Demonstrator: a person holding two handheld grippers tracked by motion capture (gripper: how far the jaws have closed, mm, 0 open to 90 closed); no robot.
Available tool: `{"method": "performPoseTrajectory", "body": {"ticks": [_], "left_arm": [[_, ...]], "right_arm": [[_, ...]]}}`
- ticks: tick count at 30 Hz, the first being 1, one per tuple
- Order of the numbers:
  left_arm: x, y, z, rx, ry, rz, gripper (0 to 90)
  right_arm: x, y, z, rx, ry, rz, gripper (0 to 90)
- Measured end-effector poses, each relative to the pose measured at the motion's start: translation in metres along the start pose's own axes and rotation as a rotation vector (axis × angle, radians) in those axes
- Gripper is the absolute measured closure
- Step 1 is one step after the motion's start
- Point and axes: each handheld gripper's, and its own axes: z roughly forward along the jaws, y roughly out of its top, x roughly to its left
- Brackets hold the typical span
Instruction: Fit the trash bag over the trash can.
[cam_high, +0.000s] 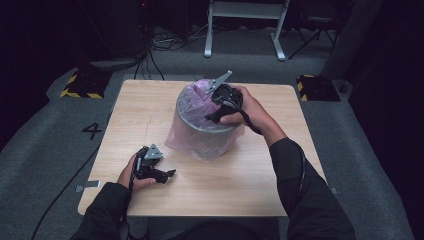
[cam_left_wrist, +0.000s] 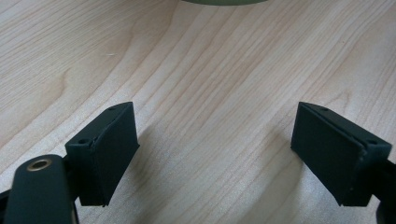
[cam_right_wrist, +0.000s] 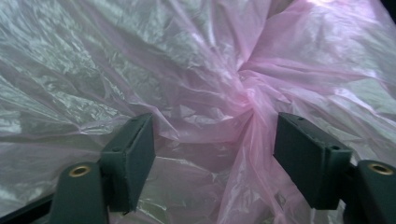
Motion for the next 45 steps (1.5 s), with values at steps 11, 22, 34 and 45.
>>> {"method": "performPoseTrajectory", "body": {"ticks": [11,22,34,45], "left_arm": [[0.0,0.0,0.0,0.0,-0.001,-0.001,14.5],[0.0,0.0,0.0,0.0,-0.001,-0.002,14.5],[0.0,0.0,0.0,-0.001,-0.002,-0.004,14.5],[-0.001,0.0,0.0,0.0,-0.002,-0.008,14.2]], "right_arm": [[0.0,-0.04,-0.065,-0.348,-0.056,0.08,26.6],[0.013,-0.139,-0.091,-0.36,-0.134,0.11,23.3],[0.025,-0.224,-0.039,-0.194,-0.178,0.156,21.2],[0.035,-0.297,0.004,-0.18,-0.049,0.324,19.3]]}}
